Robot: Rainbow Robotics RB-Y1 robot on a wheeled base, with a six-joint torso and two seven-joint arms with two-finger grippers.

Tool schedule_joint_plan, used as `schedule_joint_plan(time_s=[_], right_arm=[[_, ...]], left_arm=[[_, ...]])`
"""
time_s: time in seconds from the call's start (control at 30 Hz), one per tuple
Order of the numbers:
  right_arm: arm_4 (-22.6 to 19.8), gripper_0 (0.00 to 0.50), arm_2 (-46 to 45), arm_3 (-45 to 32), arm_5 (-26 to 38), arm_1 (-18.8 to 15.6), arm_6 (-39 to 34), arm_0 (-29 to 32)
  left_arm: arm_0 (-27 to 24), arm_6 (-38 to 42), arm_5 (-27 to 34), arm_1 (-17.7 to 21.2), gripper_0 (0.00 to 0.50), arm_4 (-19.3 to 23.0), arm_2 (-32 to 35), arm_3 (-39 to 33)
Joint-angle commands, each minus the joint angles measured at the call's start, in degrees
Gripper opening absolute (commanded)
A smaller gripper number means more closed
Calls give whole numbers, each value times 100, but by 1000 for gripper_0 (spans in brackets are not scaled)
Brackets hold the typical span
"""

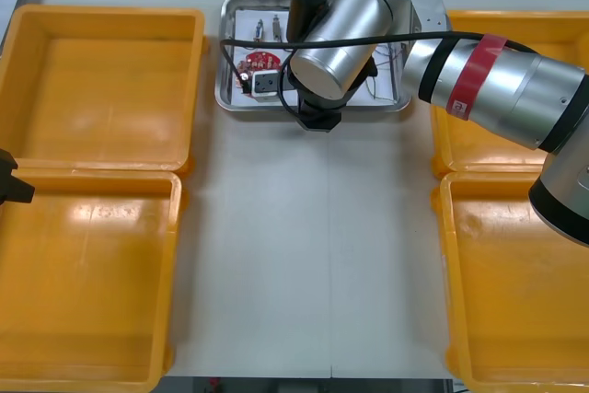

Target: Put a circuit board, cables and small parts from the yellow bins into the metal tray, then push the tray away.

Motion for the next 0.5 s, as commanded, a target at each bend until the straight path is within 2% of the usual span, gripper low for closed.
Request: schedule_joint_plan(time_s=[0.03, 0.23, 0.43, 0.5], right_arm=[[-208, 500, -590, -209, 522, 99, 148, -337], [-120, 500, -1108, -710, 1629, 99, 25, -284], [117, 500, -1908, -1518, 2649, 99, -344, 190], [249, 500, -2172, -2011, 3036, 46, -608, 427]], left_arm=[[94, 108, -43, 232, 500, -21, 148, -136], [94, 108, -43, 232, 500, -21, 148, -136], [94, 108, -43, 232, 500, -21, 148, -136], [94, 108, -43, 232, 500, -21, 148, -136]])
